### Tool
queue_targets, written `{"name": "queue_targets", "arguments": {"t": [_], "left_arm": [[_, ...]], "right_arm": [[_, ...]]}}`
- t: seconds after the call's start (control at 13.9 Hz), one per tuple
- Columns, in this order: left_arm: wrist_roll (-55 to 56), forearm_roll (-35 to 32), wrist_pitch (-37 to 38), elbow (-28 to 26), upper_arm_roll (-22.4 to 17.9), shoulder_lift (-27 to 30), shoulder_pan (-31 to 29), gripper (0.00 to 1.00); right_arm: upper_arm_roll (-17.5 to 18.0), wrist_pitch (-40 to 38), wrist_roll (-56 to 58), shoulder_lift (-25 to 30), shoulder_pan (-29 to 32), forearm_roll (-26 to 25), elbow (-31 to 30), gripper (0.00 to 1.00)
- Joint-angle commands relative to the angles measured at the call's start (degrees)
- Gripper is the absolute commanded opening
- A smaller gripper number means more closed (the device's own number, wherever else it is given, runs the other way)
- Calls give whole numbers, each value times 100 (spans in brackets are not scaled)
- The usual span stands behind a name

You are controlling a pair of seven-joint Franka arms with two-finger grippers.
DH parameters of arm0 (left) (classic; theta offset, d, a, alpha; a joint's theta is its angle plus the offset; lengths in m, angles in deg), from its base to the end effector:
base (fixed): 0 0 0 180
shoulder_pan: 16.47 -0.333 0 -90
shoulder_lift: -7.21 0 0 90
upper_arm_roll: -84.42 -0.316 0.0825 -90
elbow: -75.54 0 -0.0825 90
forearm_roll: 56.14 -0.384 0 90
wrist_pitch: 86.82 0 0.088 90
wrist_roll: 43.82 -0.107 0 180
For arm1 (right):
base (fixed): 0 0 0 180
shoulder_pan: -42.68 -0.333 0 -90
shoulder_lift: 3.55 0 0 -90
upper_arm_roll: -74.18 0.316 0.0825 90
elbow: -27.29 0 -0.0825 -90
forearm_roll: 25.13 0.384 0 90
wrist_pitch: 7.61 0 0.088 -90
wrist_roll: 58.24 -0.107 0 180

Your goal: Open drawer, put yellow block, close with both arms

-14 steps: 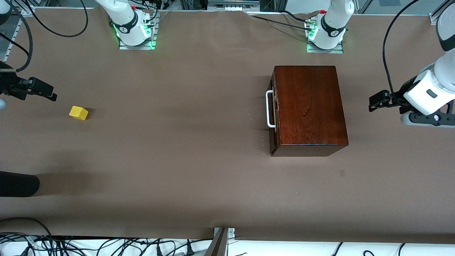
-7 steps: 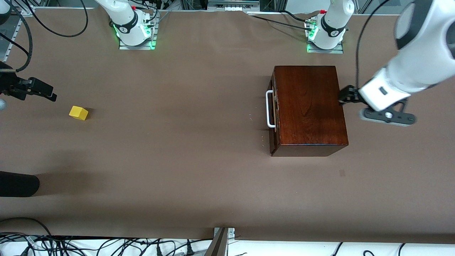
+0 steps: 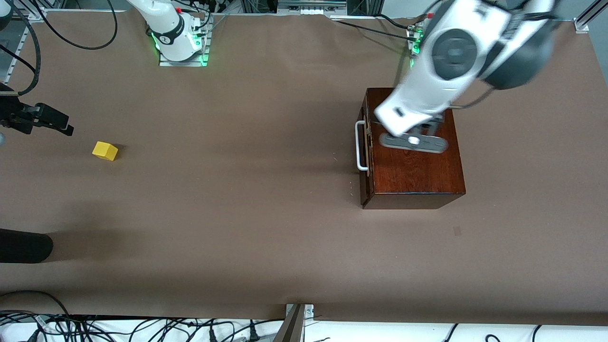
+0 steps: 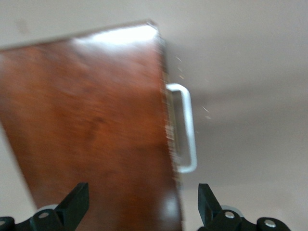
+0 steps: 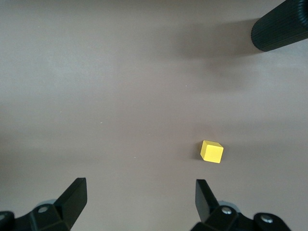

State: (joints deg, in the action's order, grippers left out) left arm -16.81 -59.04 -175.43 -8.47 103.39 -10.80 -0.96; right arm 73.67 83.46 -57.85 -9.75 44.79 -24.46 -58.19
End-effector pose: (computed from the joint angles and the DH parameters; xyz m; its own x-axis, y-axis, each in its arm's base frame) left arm 0.5344 -0.3291 0.4931 0.9690 -0.1215 -0.2149 -0.1356 -0.9894 -0.0523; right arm 0.5887 -0.0254 0.6015 0.9992 -0.0391 -0.0106 -0.0392 -0.9992 -0.0108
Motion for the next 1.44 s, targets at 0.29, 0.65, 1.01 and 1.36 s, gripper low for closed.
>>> {"name": "queue_targets", "arguments": {"t": [0.29, 0.65, 1.01, 1.36], "left_arm": [[936, -229, -393, 86, -77, -800, 945, 100], [1095, -467, -631, 78, -77, -1170, 1095, 100], [1333, -844, -631, 78, -86, -1451, 1323, 100], [1527, -1275, -640, 78, -112, -1662, 1393, 100]], "right_arm": [[7, -2, 4, 67, 27, 100, -4, 100], [7, -2, 4, 67, 27, 100, 4, 100], [7, -2, 4, 58, 27, 92, 4, 100], [7, 7, 4, 58, 27, 100, -4, 100]]}}
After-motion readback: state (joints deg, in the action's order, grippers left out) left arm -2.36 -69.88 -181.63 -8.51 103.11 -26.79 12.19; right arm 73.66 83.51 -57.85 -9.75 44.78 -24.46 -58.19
